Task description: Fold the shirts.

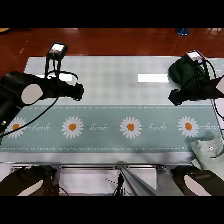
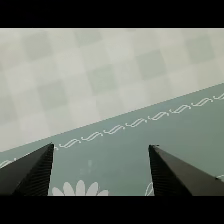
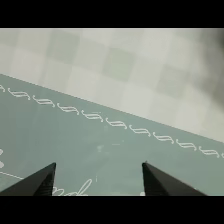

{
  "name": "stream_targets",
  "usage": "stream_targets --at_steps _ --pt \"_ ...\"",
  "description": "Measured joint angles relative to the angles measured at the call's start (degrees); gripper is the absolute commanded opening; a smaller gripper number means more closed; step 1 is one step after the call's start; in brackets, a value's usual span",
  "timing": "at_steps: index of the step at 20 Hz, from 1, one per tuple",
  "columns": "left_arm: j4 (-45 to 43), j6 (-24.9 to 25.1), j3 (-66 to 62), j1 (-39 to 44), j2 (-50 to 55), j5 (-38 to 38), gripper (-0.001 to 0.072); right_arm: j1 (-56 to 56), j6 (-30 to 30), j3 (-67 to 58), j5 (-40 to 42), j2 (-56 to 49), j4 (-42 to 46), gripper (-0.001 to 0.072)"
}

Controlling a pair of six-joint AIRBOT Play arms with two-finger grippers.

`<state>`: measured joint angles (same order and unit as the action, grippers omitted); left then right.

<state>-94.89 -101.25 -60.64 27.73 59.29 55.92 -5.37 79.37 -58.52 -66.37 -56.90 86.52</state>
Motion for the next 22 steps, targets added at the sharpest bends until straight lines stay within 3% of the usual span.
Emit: stream_targets --at_steps 16,22 --pt "0.0 0.0 0.0 0.0 0.0 0.0 0.0718 0.0 0.0 0.0 0.1 0.0 0.0 0.0608" --pt "0.0 0.0 0.0 0.0 0.4 -1.9 0.0719 0.0 0.0 0.0 5.3 0.0 -0.5 0.0607"
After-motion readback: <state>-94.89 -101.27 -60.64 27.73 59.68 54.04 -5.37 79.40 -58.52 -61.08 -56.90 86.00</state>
